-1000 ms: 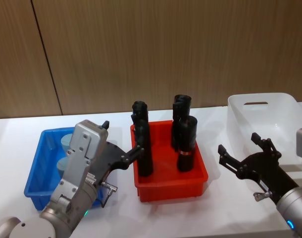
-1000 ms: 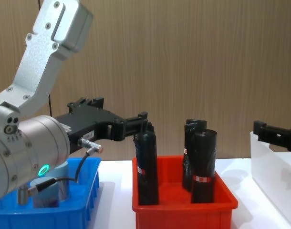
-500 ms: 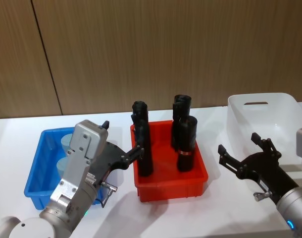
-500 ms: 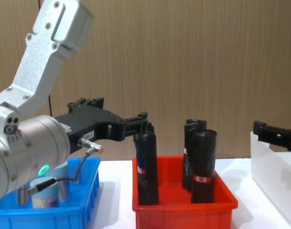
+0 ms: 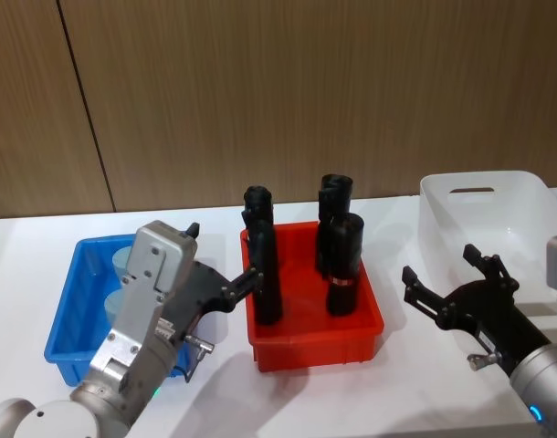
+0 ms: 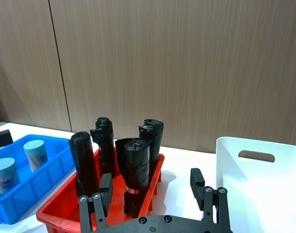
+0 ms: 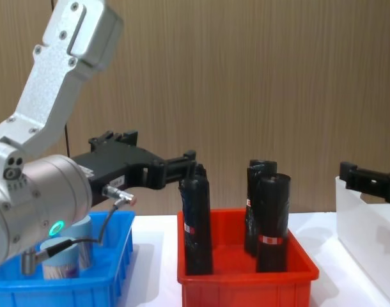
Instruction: Pick the cotton swabs from the blue box and place them into the white box.
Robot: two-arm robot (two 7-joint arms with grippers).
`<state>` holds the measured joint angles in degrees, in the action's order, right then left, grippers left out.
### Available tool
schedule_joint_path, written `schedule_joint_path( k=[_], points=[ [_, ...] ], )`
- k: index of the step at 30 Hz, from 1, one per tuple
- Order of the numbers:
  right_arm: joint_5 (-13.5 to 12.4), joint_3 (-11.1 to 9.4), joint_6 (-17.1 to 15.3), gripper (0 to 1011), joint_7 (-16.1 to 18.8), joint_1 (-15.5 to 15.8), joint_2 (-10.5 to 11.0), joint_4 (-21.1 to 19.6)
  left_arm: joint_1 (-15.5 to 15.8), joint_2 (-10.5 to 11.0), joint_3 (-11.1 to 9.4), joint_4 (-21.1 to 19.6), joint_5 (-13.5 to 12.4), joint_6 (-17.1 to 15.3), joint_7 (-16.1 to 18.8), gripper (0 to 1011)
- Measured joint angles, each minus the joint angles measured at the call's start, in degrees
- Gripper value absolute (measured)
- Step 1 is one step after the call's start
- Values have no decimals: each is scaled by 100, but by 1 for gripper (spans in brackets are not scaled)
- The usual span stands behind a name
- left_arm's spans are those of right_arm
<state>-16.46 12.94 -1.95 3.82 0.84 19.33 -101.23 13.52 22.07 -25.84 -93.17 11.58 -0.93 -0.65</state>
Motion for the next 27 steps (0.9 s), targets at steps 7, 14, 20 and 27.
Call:
schedule_joint_path(
  k=[7,14,20,27],
  points=[
    [0,0,0,1002,0,0,0,0,-11,57,70,-11,61,-138,42,1004],
    [0,0,0,1002,0,0,0,0,61,72,185,40,130,-422,172,1004],
    [0,0,0,1002,0,0,0,0,173,42,272,189,209,-644,215,1004],
    [0,0,0,1002,0,0,0,0,383,-17,414,525,382,-892,213,1004]
  ],
)
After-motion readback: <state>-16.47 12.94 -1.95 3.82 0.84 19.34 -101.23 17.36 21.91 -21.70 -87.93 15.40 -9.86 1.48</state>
